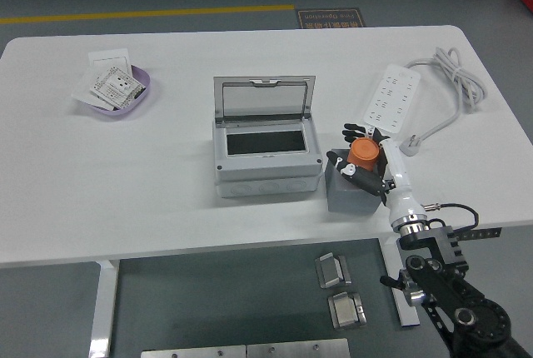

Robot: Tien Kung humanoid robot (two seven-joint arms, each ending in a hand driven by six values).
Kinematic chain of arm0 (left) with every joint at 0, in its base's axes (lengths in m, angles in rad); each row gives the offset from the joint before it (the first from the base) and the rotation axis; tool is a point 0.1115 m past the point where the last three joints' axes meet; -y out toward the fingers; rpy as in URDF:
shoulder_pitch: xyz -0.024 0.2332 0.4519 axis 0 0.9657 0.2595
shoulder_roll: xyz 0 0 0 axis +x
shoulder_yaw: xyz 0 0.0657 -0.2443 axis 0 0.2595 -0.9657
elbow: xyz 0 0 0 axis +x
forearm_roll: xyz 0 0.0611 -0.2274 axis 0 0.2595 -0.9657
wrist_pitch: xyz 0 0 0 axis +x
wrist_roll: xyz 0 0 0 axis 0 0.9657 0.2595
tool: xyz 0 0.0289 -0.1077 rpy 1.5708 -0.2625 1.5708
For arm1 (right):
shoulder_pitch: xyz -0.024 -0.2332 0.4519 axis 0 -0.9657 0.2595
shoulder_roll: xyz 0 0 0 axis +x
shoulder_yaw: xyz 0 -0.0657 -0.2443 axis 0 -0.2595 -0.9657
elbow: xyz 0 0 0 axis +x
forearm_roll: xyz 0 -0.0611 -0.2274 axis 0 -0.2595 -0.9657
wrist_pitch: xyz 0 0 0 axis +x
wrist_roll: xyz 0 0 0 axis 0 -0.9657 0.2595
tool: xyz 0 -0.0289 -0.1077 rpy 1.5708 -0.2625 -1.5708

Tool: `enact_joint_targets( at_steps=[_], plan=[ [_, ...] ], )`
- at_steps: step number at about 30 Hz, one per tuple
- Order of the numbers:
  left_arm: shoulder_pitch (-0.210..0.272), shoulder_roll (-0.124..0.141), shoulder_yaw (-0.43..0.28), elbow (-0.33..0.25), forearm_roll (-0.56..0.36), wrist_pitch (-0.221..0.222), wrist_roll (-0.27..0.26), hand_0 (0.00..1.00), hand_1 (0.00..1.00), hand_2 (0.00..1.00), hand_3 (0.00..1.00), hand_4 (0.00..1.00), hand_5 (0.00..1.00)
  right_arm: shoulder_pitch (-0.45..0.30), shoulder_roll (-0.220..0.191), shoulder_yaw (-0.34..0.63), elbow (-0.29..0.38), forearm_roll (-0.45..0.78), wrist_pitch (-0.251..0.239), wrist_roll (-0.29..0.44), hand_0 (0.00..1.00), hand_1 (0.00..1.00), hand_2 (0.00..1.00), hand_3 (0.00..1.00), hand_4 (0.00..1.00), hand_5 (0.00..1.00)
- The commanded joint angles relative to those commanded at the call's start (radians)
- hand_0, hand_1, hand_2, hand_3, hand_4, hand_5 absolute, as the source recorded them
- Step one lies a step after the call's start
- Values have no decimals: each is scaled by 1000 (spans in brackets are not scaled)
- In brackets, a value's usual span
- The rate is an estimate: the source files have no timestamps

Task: Pick up the cylinder from the cube,place it in the box,flap close box

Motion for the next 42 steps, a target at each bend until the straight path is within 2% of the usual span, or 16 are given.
enact_joint_targets(
  at_steps=[8, 9, 14, 15, 20, 21, 26, 27, 32, 33, 38, 39, 42],
  plan=[
    [-1, 1, 4, 0, -6, 2, -10, 721, 771, 739, 798, 741, 318, 0, -1, -6, -3, 22, -2, 1, 713, 693, 661, 681, 904, 181],
    [-1, 1, 4, 0, -7, 3, -11, 720, 770, 737, 797, 741, 319, -1, -1, -6, -2, 23, -3, 1, 710, 690, 655, 670, 720, 47],
    [-1, 1, 5, 0, -12, 4, -14, 720, 770, 737, 797, 741, 319, -1, -3, -7, 0, 20, -13, -2, 710, 690, 655, 670, 720, 47],
    [-1, 1, 5, 0, -13, 5, -15, 717, 769, 734, 795, 741, 317, -1, -3, -7, 1, 19, -16, -4, 684, 645, 597, 590, 348, 2],
    [-3, 1, 6, 0, -17, 6, -19, 717, 769, 734, 795, 741, 317, 0, -3, -12, 4, 12, -26, -14, 684, 645, 597, 590, 348, 2],
    [-3, 1, 6, 0, -18, 6, -19, 716, 767, 734, 794, 739, 315, 0, -3, -13, 4, 12, -27, -16, 656, 590, 538, 570, 346, 2],
    [-3, 0, 7, 0, -21, 7, -23, 716, 767, 734, 794, 739, 315, 1, -3, -18, 3, 16, -24, -22, 656, 590, 538, 570, 346, 2],
    [-3, 0, 8, 0, -22, 6, -24, 715, 766, 733, 792, 740, 315, 1, -3, -19, 3, 18, -23, -23, 600, 492, 466, 557, 383, 2],
    [-5, 0, 10, 0, -27, 7, -29, 715, 766, 733, 792, 740, 315, 2, -3, -23, 7, 26, -22, -26, 600, 492, 466, 557, 383, 2],
    [-5, 0, 10, 0, -28, 7, -31, 714, 763, 732, 790, 738, 312, 2, -2, -24, 9, 28, -22, -26, 600, 466, 466, 578, 268, 2],
    [-5, 0, 11, 0, -33, 7, -37, 714, 763, 732, 790, 738, 312, 6, -2, -27, 19, 30, -25, -30, 600, 466, 466, 578, 268, 2],
    [-5, 1, 12, 0, -36, 7, -39, 712, 765, 731, 789, 737, 312, 7, -2, -27, 21, 29, -26, -31, 586, 430, 454, 545, 136, 2],
    [-6, 1, 13, 0, -39, 6, -45, 712, 765, 731, 789, 737, 312, 10, -4, -27, 30, 25, -30, -34, 586, 430, 454, 545, 136, 2]
  ],
)
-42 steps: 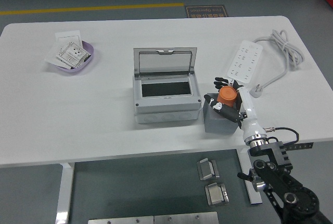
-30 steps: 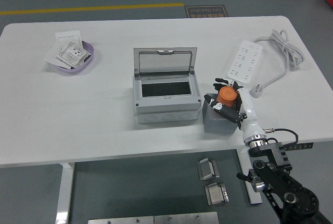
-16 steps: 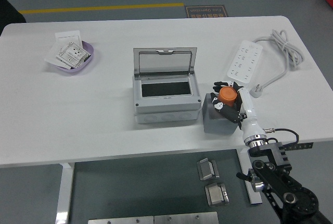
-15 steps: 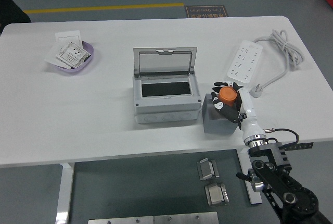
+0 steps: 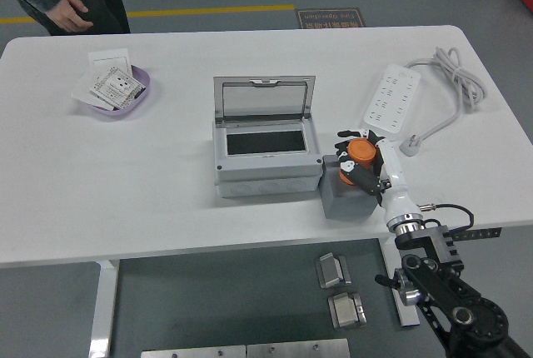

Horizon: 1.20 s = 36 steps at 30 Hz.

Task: Pick up the cylinder from the cube,place it in the box,flap close box

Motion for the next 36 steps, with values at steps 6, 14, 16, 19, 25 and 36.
enact_joint_targets(
  at_steps=[6, 14, 16, 19, 25, 36],
  plan=[
    [-1, 0, 0, 0, 1, 1, -5, 710, 763, 729, 784, 734, 310, 7, -5, 5, 13, -7, -7, -2, 536, 375, 443, 509, 9, 2],
    [-2, 2, -2, 0, 5, 3, -7, 710, 760, 729, 784, 735, 310, 26, -18, -4, 42, -67, -67, -14, 489, 343, 441, 482, 2, 2],
    [-2, 2, -3, 0, 7, 3, -5, 709, 760, 728, 780, 733, 310, 38, -25, -9, 56, -105, -90, -21, 429, 317, 447, 454, 2, 2],
    [-2, 3, -8, 0, 15, 4, -1, 709, 760, 728, 780, 733, 310, 63, -36, -21, 77, -167, -121, -45, 429, 317, 447, 454, 2, 2],
    [3, 11, -21, 0, 35, 7, 10, 708, 759, 728, 779, 733, 310, 137, -49, -76, 92, -304, -158, -118, 189, 210, 442, 378, 2, 2],
    [11, 18, -29, 0, 45, 13, 21, 708, 759, 727, 772, 731, 314, 325, -27, -255, 36, -537, -155, -242, 2, 121, 389, 307, 17, 2]
  ],
)
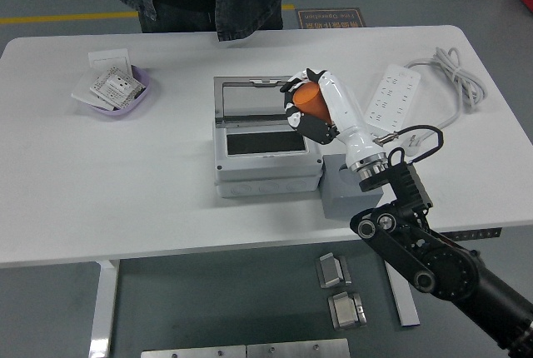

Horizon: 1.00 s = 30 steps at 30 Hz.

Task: Pick up the cylinder from the cube,place it in the box,flap close box

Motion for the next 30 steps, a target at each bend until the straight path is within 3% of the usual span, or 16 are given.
enact_joint_targets(
  at_steps=[7, 15, 20, 30],
  plan=[
    [3, 4, -10, 0, 10, 3, 9, 706, 759, 728, 770, 731, 315, 125, 18, -133, -91, -96, 39, -52, 2, 118, 382, 299, 16, 2],
    [9, 11, -23, 0, 23, 6, 21, 706, 759, 727, 764, 730, 314, 238, 44, -243, -229, -111, 72, -61, 2, 118, 381, 297, 28, 2],
    [9, 13, -29, 0, 31, 7, 24, 706, 759, 727, 764, 730, 314, 278, 61, -292, -299, -91, 78, -56, 2, 118, 381, 297, 28, 2],
    [0, 12, -28, 0, 37, 7, 22, 705, 759, 726, 760, 727, 312, 319, 78, -380, -373, -53, 79, -36, 2, 125, 387, 299, 23, 2]
  ],
)
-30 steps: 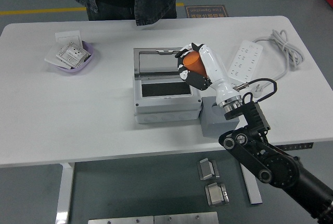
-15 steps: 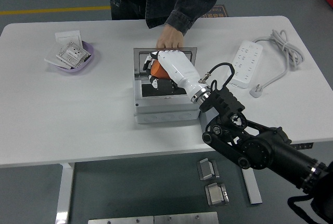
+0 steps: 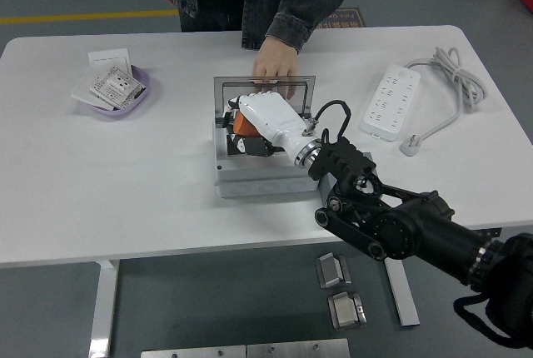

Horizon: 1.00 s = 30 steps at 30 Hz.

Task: Pick up the cylinder from the cube,place it in the box,flap close box

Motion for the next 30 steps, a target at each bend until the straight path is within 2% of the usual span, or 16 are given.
enact_joint_targets(
  at_steps=[6, 14, 15, 20, 21, 26, 27, 30],
  plan=[
    [-5, 0, 0, 0, 4, -1, -3, 705, 759, 726, 761, 727, 310, 22, -11, -19, -32, 13, 11, 21, 2, 135, 392, 307, 28, 2],
    [-10, -2, 4, 0, 5, -2, -5, 705, 759, 726, 760, 726, 309, 37, -34, -3, -45, 25, 52, 57, 12, 149, 399, 314, 38, 2],
    [-11, -2, 4, 0, 5, -2, -6, 705, 759, 726, 761, 726, 309, 36, -36, -2, -47, 26, 57, 61, 65, 181, 445, 468, 188, 2],
    [-16, -2, 5, 0, 7, -3, -8, 705, 759, 726, 761, 726, 309, 35, -42, -5, -49, 28, 66, 71, 65, 181, 445, 468, 188, 2],
    [-17, -2, 6, 0, 8, -4, -8, 705, 760, 726, 761, 726, 307, 34, -44, -6, -49, 27, 67, 72, 157, 309, 550, 642, 585, 284],
    [-22, -3, 7, 0, 10, -5, -10, 705, 760, 726, 761, 726, 307, 33, -47, -9, -51, 19, 70, 78, 157, 309, 550, 642, 585, 284],
    [-23, -3, 7, 0, 10, -5, -10, 705, 759, 726, 761, 726, 306, 33, -48, -10, -52, 18, 71, 78, 255, 357, 563, 650, 748, 341],
    [-24, -3, 8, 0, 12, -5, -11, 705, 759, 726, 761, 726, 306, 33, -49, -11, -54, 14, 73, 80, 255, 357, 563, 650, 748, 341]
  ],
)
